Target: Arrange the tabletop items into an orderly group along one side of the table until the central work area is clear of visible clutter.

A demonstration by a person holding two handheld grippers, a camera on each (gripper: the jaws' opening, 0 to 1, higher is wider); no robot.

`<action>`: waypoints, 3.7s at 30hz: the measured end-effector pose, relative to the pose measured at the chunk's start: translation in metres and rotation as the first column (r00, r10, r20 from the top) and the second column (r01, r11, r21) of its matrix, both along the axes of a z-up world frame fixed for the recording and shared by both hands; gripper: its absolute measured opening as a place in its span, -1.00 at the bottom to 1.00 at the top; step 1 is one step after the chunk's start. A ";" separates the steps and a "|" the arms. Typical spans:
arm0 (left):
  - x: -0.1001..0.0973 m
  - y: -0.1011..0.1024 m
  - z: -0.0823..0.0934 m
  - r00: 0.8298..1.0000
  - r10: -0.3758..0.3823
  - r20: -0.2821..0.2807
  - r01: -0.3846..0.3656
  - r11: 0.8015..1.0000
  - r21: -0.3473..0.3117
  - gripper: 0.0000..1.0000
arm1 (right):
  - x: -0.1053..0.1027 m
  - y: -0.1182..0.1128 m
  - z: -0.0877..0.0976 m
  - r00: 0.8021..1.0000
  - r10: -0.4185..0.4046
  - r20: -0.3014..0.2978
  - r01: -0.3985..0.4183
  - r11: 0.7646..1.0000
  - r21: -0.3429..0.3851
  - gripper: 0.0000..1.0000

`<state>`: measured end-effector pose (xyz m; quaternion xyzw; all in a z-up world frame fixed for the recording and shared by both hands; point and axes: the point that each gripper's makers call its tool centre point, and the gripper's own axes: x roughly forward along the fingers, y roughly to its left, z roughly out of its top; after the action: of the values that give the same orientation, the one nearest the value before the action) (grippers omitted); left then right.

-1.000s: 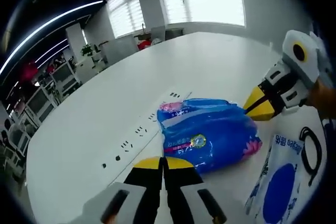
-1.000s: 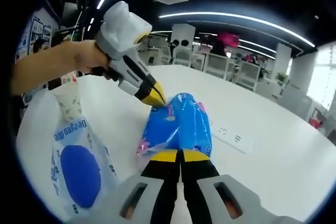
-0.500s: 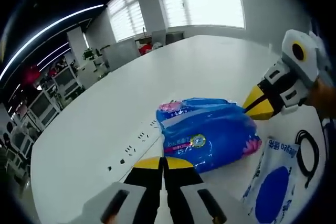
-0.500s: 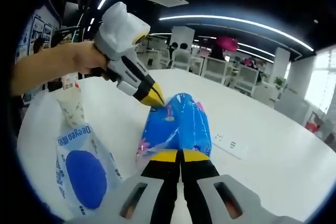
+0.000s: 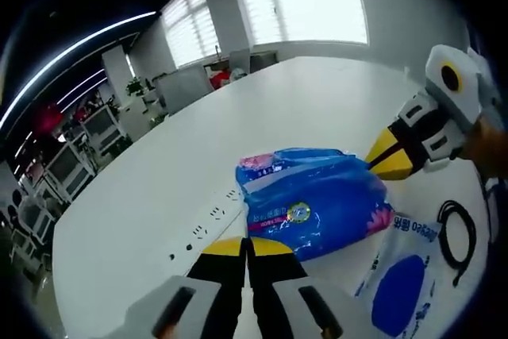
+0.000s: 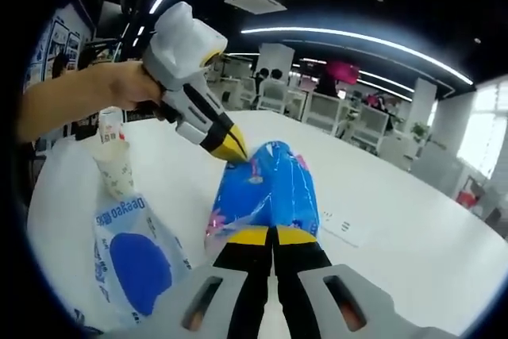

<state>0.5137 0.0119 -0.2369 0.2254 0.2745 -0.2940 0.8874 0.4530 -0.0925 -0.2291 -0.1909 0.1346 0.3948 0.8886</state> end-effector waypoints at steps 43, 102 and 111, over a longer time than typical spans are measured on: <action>-0.072 -0.033 0.013 0.996 -0.083 0.042 0.086 0.995 -0.054 -1.00 | -0.025 -0.046 0.018 1.000 -0.005 0.027 0.005 1.000 0.024 -1.00; -0.188 -0.175 0.001 0.976 -0.212 0.046 0.215 0.974 -0.076 -1.00 | -0.083 -0.168 0.011 0.997 -0.076 0.035 0.075 0.997 0.026 -1.00; -0.191 -0.187 -0.001 0.971 -0.233 0.046 0.236 0.969 -0.077 -1.00 | -0.081 -0.181 0.007 0.995 -0.096 0.033 0.095 0.995 0.031 -1.00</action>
<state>0.3227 -0.1749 -0.2380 0.2248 0.2173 -0.4038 0.8597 0.3723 -0.2738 -0.2223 -0.1780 0.1223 0.3503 0.9114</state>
